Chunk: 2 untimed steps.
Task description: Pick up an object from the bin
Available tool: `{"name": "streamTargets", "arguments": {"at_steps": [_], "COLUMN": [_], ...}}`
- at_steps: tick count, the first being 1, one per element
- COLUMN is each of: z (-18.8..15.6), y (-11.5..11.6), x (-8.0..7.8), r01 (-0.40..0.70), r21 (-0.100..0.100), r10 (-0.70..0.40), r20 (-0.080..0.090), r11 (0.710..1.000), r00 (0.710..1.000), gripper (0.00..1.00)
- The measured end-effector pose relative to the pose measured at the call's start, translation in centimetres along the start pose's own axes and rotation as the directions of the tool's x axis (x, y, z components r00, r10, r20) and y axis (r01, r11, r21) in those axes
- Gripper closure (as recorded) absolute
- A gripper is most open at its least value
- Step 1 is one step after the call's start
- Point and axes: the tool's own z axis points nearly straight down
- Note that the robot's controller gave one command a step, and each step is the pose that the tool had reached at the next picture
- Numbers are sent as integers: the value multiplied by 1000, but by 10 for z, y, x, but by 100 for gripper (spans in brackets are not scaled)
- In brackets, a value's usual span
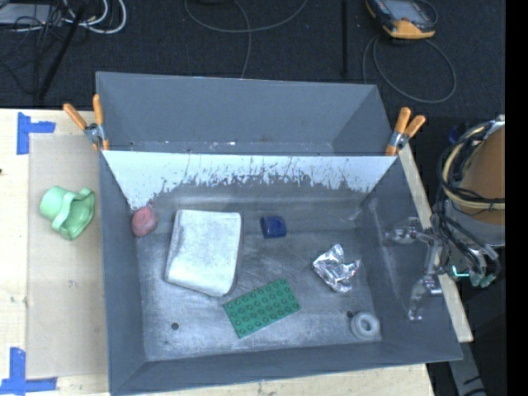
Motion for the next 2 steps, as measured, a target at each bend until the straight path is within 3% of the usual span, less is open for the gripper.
{"name": "streamTargets", "arguments": {"at_steps": [1, 2], "z": [120, 119], "y": [34, 2], "x": [14, 0], "r01": [-26, 43], "r21": [4, 3], "r10": [26, -43], "r20": [23, 13], "r11": [1000, 999], "r00": [999, 999], "gripper": [0, 0]}}
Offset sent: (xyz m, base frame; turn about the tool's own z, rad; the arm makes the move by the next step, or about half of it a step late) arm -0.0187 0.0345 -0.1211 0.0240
